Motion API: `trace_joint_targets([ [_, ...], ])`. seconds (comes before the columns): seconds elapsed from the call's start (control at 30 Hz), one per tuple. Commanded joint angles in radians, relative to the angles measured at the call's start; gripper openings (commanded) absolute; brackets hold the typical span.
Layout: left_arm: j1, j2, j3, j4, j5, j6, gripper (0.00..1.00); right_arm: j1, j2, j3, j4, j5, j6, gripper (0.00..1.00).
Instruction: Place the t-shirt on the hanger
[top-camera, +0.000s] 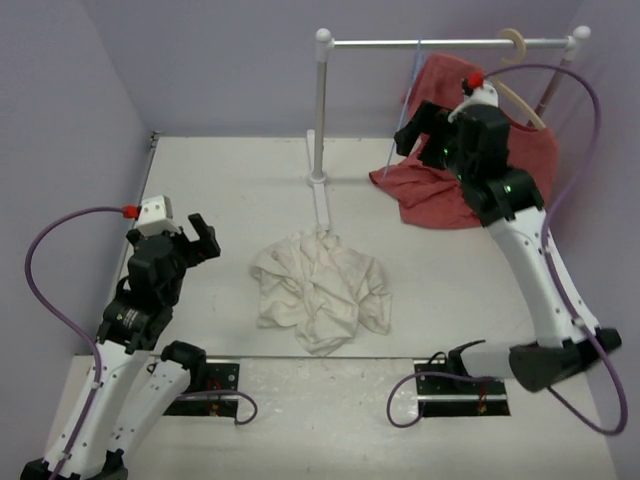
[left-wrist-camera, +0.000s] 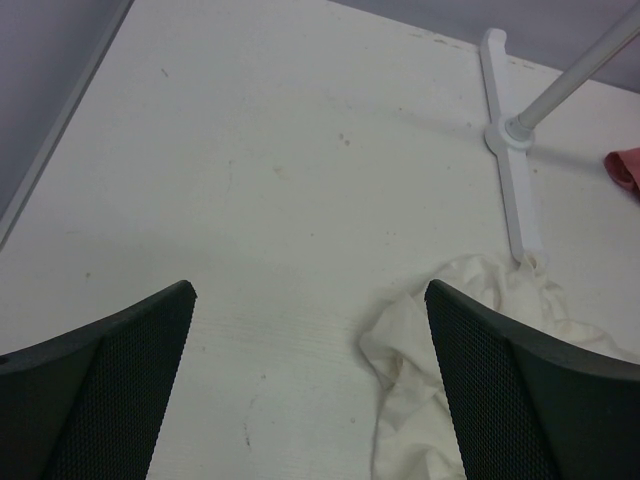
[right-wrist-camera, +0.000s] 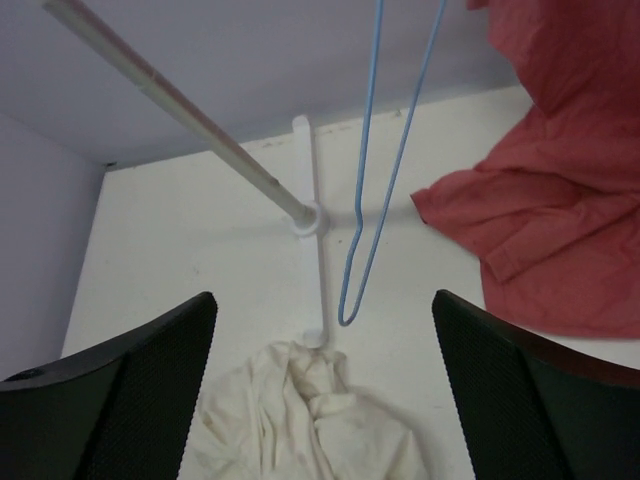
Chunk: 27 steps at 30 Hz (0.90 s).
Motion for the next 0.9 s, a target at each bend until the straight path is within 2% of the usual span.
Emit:
trace_joint_targets([
  [0.0,0.002,-0.007,-0.005,0.034,0.006,0.002,1.0,0.022,0.239,0.24,-0.102,0.167,-0.056,0.8],
  [0.03,0.002,-0.006,-0.005,0.035,0.012,0.002,1.0,0.022,0.317,0.341,-0.131,0.208,-0.08,0.75],
  [0.1,0.002,-0.006,-0.006,0.036,0.018,0.002,1.0,0.022,0.439,0.439,-0.162,0.268,-0.104,0.7],
  [0.17,0.002,-0.009,-0.009,0.037,0.031,0.004,1.0,0.02,0.555,0.595,-0.221,0.33,-0.141,0.58],
  [0.2,0.001,-0.01,-0.009,0.038,0.031,0.005,1.0,0.02,0.588,0.614,-0.225,0.338,-0.147,0.55],
  [0.23,0.0,-0.012,-0.009,0.039,0.031,0.005,1.0,0.02,0.616,0.622,-0.226,0.341,-0.151,0.44],
  [0.3,0.0,-0.02,-0.01,0.04,0.033,0.005,1.0,0.023,0.596,0.578,-0.203,0.343,-0.145,0.3],
  [0.33,0.0,-0.023,-0.01,0.04,0.033,0.006,1.0,0.023,0.587,0.541,-0.181,0.343,-0.143,0.25],
  [0.4,0.0,-0.029,-0.012,0.042,0.034,0.007,1.0,0.025,0.535,0.446,-0.112,0.345,-0.142,0.24],
  [0.47,0.0,-0.027,-0.012,0.043,0.037,0.007,1.0,0.025,0.489,0.4,-0.086,0.36,-0.138,0.16],
  [0.6,0.0,-0.024,-0.012,0.043,0.042,0.008,1.0,0.025,0.431,0.34,-0.07,0.358,-0.146,0.15],
  [0.77,0.0,-0.03,-0.012,0.043,0.043,0.008,1.0,0.024,0.396,0.256,-0.056,0.307,-0.147,0.26],
  [0.87,-0.001,-0.034,-0.013,0.045,0.047,0.008,1.0,0.023,0.387,0.219,-0.06,0.291,-0.142,0.29],
])
